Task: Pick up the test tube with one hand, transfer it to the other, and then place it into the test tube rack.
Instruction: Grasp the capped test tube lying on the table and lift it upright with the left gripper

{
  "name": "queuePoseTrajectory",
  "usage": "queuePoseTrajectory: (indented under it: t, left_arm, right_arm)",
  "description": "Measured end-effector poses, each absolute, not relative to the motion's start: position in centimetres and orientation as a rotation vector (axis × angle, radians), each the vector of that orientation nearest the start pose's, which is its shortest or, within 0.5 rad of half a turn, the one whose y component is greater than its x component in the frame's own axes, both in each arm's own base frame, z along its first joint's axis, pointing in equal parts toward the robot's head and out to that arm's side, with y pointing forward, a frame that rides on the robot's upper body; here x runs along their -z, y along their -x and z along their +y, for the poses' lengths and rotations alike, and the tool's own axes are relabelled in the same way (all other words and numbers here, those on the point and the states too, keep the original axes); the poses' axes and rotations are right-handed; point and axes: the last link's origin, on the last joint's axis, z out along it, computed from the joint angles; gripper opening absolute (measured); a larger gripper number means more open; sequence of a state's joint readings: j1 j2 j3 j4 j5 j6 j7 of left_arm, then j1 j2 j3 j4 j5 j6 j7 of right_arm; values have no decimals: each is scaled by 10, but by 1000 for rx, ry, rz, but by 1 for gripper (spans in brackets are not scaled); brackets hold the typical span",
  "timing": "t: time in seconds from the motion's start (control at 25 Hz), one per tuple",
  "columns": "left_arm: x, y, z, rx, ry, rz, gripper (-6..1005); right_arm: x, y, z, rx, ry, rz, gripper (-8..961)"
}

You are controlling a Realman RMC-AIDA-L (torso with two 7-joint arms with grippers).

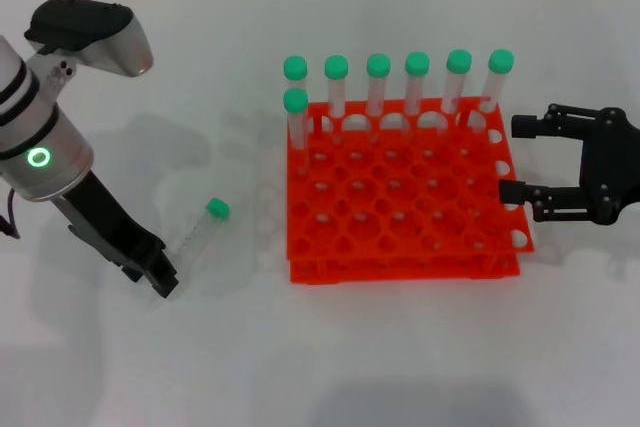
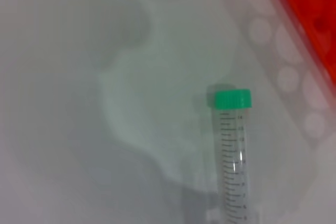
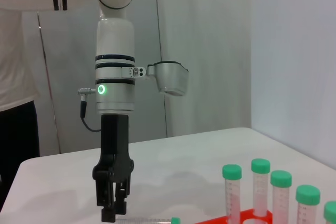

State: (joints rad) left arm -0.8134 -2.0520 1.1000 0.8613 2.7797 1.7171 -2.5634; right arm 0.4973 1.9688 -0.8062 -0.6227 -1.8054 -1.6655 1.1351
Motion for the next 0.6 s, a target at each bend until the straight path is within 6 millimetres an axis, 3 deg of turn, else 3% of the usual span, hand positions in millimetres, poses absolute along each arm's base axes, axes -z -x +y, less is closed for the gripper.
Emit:
queuePoseTrajectory:
  t: [0.16,0.6]
  left_arm:
    - [2,229,354,-813,2512,-1445,439]
    - [8,228,355,-844,2503,-1446,427]
  right_arm:
    - [-33,-262,324,-767,2757,215,766]
    - [-32,-262,324,-769,2756,216,762]
